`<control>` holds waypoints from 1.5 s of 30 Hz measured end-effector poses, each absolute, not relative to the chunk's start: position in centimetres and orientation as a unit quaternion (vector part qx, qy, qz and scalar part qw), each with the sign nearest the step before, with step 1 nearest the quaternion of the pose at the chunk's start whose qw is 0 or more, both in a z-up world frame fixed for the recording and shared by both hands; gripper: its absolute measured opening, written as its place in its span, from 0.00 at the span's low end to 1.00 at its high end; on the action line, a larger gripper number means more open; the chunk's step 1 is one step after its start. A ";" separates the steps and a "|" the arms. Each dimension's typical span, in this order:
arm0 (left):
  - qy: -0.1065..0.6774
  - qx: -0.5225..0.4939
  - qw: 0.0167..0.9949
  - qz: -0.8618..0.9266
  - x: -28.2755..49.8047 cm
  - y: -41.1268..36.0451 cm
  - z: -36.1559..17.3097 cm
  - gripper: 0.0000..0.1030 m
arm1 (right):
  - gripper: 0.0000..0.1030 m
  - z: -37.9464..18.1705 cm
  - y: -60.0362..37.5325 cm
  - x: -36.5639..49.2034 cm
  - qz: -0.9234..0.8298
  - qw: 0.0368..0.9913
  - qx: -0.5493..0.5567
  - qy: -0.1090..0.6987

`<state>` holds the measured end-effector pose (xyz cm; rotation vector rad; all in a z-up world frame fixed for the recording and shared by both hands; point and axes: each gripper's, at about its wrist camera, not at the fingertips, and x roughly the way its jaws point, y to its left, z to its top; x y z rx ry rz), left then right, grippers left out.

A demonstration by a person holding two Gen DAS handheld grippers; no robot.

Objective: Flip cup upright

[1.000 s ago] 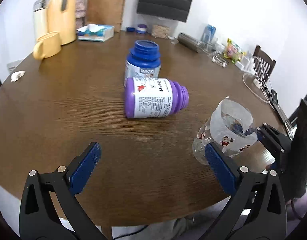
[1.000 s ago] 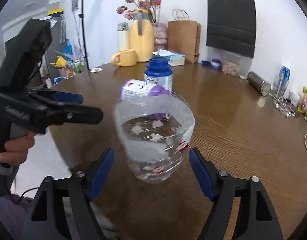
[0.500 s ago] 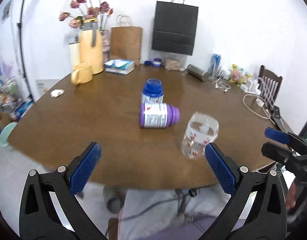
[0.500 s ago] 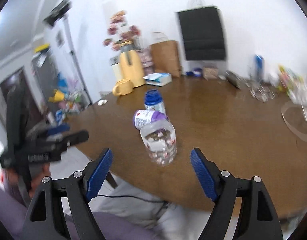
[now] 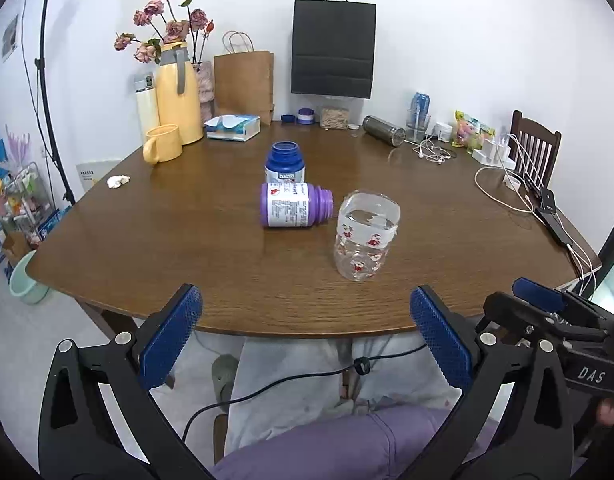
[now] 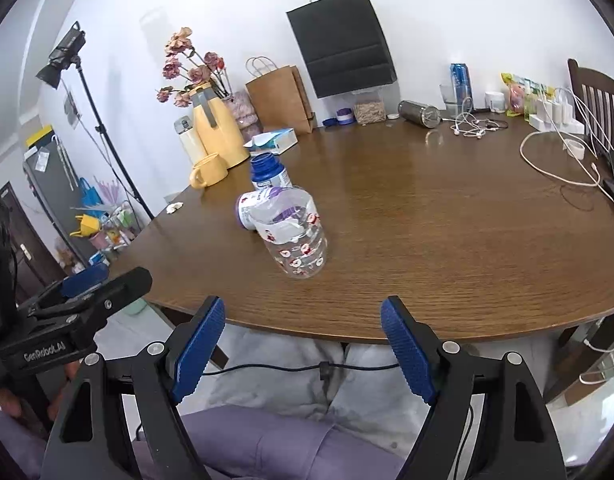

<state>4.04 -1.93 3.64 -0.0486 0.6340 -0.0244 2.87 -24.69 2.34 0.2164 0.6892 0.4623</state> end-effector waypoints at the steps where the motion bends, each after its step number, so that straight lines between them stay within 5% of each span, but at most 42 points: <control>1: 0.312 -0.024 0.950 -0.011 4.0 -1.9 3.6 1.00 | 0.82 2.3 -24.5 2.8 0.224 0.910 0.101 0.334; 45: 0.341 -0.032 0.939 0.002 4.5 -0.6 2.2 1.00 | 0.82 2.1 -24.0 2.7 0.215 0.917 0.100 0.322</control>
